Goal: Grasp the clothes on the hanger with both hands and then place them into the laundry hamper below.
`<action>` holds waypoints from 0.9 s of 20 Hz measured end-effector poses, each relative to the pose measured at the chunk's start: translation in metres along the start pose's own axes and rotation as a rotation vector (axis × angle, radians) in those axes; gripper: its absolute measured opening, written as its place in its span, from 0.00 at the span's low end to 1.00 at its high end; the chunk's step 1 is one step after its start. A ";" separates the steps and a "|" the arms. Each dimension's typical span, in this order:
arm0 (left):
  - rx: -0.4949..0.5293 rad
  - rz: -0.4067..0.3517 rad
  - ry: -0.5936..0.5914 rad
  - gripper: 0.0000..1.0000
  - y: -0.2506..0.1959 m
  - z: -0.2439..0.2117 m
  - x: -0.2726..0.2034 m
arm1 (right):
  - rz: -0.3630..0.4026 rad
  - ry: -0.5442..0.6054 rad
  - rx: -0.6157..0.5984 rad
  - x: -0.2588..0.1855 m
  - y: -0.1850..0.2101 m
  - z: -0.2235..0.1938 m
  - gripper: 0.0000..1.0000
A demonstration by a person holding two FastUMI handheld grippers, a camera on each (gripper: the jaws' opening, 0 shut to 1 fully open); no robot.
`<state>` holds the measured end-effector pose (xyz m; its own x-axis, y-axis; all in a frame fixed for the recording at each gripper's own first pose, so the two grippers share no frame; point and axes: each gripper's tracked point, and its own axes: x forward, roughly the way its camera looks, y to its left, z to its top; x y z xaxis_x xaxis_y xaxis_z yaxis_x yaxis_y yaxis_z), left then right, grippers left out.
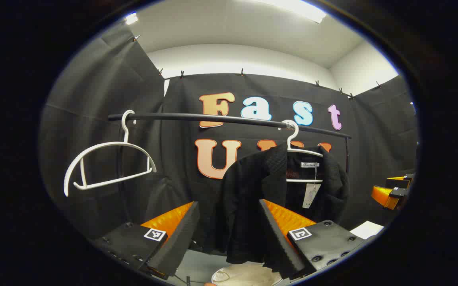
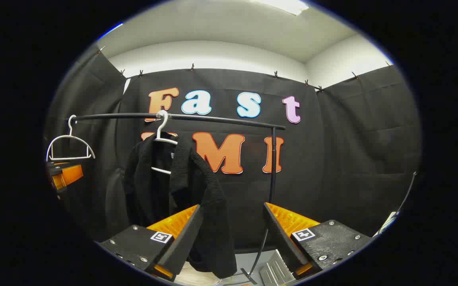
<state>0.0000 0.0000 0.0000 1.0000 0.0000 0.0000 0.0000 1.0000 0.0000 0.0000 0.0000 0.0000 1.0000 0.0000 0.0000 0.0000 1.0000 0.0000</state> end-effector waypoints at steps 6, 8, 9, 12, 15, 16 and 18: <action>0.002 0.004 -0.007 0.96 0.003 0.002 0.002 | 0.008 0.001 -0.007 0.005 0.006 0.001 0.94; 0.004 0.008 -0.006 0.96 0.005 0.002 0.002 | 0.012 0.003 -0.005 0.008 0.009 0.000 0.94; 0.005 0.011 -0.008 0.96 0.006 0.002 0.003 | 0.014 0.003 -0.005 0.008 0.010 0.000 0.94; 0.013 0.026 -0.008 0.99 0.009 0.002 0.005 | 0.024 0.002 -0.007 0.011 0.015 -0.003 0.94; 0.011 0.029 -0.015 0.96 0.008 0.004 0.004 | 0.037 0.011 -0.004 0.012 0.019 -0.006 0.94; 0.012 0.031 -0.015 0.96 0.011 0.003 0.004 | 0.040 0.013 -0.001 0.013 0.022 -0.007 0.94; 0.014 0.035 -0.013 0.96 0.012 0.003 0.004 | 0.046 0.018 0.002 0.013 0.025 -0.010 0.94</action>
<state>0.0036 0.0122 0.0026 0.9993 0.0350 0.0131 -0.0352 0.9993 0.0134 0.0130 0.0248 -0.0100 0.9988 0.0457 -0.0182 -0.0457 0.9990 0.0020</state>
